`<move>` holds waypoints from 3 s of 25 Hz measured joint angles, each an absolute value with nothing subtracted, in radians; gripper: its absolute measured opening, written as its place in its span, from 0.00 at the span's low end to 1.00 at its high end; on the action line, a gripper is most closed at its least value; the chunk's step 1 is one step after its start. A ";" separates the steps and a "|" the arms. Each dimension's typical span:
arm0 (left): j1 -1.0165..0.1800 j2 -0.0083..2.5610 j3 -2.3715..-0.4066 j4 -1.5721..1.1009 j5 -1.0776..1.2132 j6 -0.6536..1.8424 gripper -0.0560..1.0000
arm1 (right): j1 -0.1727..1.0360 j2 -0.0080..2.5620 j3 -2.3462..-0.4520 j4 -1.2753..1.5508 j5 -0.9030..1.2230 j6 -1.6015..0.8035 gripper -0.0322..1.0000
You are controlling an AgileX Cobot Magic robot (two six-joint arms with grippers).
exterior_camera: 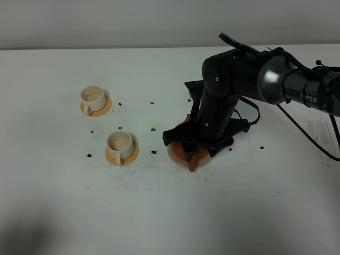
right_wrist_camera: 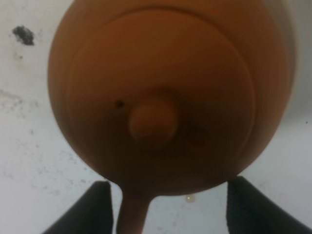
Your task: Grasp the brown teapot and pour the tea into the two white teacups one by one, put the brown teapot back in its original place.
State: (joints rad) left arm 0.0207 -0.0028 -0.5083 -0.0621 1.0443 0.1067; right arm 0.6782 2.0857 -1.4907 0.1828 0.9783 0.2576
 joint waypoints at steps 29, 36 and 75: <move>0.021 -0.003 -0.508 -0.062 1.044 0.107 0.68 | 0.688 2.116 -1.491 0.209 0.980 0.064 0.15; 0.021 -0.003 -0.508 -0.062 1.044 0.107 0.68 | 0.697 2.109 -1.491 0.177 0.959 0.056 0.15; 0.021 -0.003 -0.508 -0.062 1.044 0.107 0.68 | 0.698 1.882 -1.156 0.139 0.509 0.007 0.14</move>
